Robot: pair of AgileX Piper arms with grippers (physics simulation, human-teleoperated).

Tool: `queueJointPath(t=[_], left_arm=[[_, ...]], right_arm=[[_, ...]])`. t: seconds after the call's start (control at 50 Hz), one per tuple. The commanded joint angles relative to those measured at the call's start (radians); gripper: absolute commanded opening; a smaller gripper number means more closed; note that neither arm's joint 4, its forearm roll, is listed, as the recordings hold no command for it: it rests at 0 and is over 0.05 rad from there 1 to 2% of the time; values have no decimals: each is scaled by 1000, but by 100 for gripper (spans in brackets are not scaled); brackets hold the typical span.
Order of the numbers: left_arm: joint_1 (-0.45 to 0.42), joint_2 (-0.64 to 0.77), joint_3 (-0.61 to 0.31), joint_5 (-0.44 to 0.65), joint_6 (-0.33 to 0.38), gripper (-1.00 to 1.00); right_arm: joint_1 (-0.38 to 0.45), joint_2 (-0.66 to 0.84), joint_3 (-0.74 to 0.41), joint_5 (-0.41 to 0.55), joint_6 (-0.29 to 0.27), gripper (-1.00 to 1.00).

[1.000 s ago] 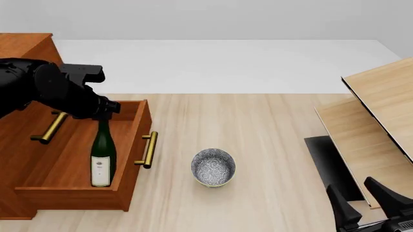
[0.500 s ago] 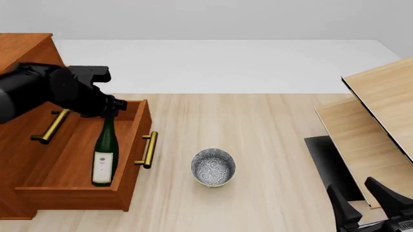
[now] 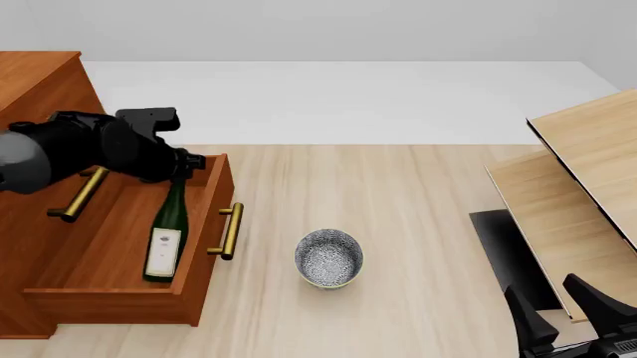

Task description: Put the wine bottle in the bottom drawer of the cabinet.

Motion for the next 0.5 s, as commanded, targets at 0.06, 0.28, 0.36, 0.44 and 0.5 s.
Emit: queueJointPath(t=[0.06, 0.28, 0.36, 0.44, 0.5], left_arm=[[-12, 55, 134, 24, -26, -100], [-14, 74, 161, -6, -44, -100], [2, 86, 161, -10, -20, -100], [2, 94, 170, -23, -25, -100], [9, 95, 175, -27, -22, -100]], right_arm=[[-5, 9, 0, -11, -2, 100], [-8, -1, 0, -2, -2, 100], [-8, -3, 0, 1, -2, 100], [-9, -1, 0, 1, -2, 100], [-8, -3, 0, 2, -2, 100]])
